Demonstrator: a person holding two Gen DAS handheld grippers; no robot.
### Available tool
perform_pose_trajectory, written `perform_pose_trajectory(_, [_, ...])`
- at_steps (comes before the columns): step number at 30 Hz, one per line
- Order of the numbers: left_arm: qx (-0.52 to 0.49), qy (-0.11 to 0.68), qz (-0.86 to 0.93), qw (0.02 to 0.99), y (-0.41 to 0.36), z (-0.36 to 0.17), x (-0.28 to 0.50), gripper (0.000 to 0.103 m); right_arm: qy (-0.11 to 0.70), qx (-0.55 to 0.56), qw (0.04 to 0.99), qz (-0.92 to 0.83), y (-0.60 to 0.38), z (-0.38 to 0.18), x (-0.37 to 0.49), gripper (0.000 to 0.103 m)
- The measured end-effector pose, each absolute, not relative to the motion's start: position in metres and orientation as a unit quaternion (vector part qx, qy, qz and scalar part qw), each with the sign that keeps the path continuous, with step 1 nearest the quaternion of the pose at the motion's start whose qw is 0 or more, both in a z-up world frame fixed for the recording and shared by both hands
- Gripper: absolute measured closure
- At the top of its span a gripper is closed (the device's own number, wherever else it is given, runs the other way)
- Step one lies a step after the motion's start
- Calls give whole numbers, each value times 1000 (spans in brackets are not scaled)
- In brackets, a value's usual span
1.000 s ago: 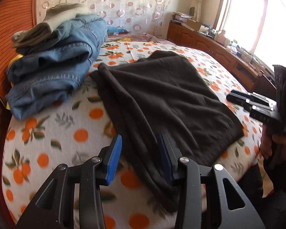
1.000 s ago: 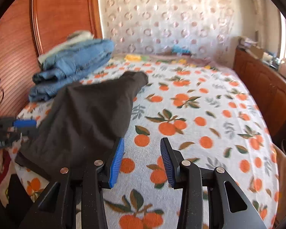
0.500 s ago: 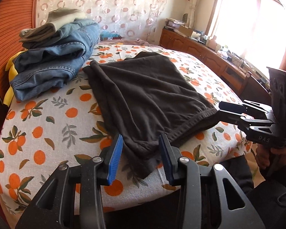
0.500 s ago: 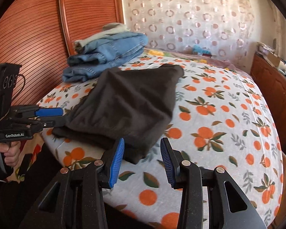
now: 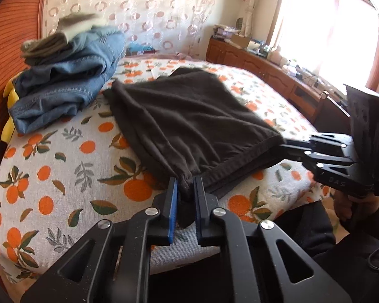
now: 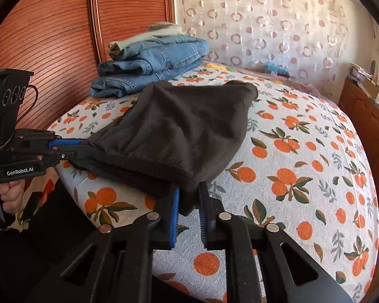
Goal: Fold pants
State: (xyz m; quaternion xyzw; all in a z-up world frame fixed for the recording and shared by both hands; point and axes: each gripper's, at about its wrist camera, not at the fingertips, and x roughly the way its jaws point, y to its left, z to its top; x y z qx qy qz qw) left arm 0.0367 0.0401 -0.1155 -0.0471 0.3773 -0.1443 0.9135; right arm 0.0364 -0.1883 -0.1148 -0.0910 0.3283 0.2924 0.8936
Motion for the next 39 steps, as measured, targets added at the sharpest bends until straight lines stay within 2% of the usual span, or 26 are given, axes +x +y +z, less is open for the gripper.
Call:
perform_pose_trajectory(6, [-41,370,-145,917,41,-102,24,91,321,-60,891,317,-200,-108,27,92])
perform_pose_trajectory(11, [-42,401,-134,905,43,-122,23,91,341,-67,878,327,-200,-117,21,90])
perform_pose_trajectory(17, [-54,402,-122,906,53,-118,20,81,331,-63,884,325,-207,-104,17,86])
perform_pose_trajectory(24, [-63,375,-112,918,63,-99,21,62,315,-47,893,318,-215,-89,15,86])
perform_pose_trajectory(27, [-60,373,-110,919,62,-98,29,55,320,-49,895,307,-208,-91,22,80])
perform_pose_trajectory(39, [-65,412,-102,903,57,-129,41,55,365,-63,886,278,-185,-116,42,76])
